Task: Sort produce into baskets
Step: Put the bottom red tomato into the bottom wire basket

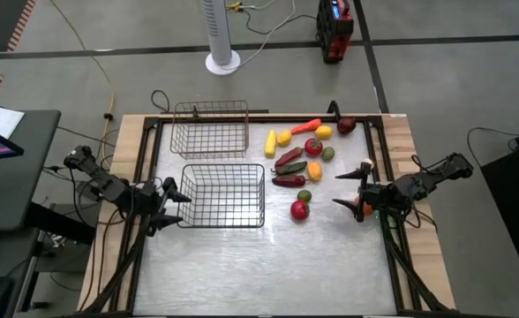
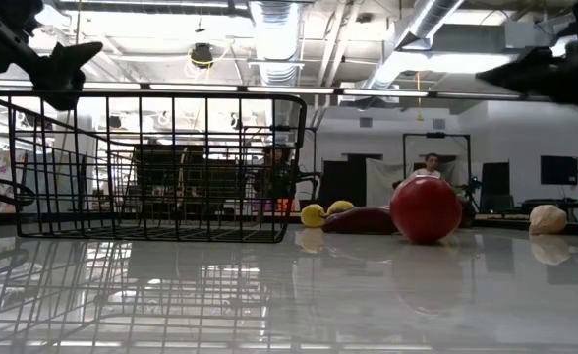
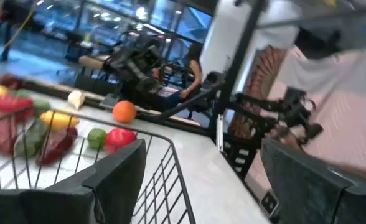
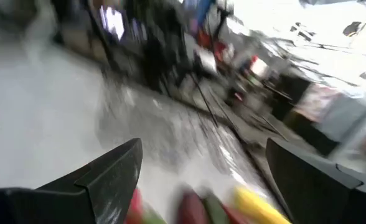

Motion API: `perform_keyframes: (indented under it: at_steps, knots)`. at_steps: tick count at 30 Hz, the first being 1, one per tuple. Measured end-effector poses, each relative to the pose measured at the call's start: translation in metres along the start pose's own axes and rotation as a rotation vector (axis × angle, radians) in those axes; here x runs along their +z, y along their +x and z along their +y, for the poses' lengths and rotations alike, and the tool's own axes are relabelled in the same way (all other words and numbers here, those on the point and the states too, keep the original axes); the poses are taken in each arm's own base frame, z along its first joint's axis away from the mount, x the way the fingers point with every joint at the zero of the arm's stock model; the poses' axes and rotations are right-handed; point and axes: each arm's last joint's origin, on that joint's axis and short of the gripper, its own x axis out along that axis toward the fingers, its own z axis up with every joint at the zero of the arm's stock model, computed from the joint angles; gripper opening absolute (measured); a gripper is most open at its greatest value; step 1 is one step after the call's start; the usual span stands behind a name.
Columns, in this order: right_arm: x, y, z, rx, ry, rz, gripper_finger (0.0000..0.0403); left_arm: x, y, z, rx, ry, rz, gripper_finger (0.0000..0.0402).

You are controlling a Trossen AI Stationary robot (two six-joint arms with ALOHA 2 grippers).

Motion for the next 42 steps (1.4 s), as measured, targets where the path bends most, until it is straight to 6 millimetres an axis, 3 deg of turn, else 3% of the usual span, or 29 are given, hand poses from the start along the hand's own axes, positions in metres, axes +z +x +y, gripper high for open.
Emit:
perform_keyframes:
  at_steps: [7, 12, 19, 34, 42]
  knots:
    - [0.032, -0.006, -0.017, -0.026, 0.447, -0.347, 0.0368, 0.011, -0.001, -0.002, 0.014, 0.009, -0.115, 0.0304]
    - [0.038, -0.009, -0.025, -0.056, 0.642, -0.438, 0.0368, 0.024, -0.003, -0.005, -0.013, 0.121, -0.232, 0.0304]
    - [0.037, -0.008, -0.027, -0.084, 0.651, -0.435, 0.0368, 0.034, -0.006, -0.006, 0.018, 0.186, -0.333, 0.0304]
    - [0.039, -0.010, -0.036, -0.197, 0.633, -0.481, 0.0368, 0.036, -0.007, -0.004, 0.122, 0.240, -0.348, 0.0304]
    - [0.036, -0.008, -0.037, -0.232, 0.617, -0.443, 0.0368, 0.039, -0.008, -0.003, 0.142, 0.190, -0.377, 0.0304]
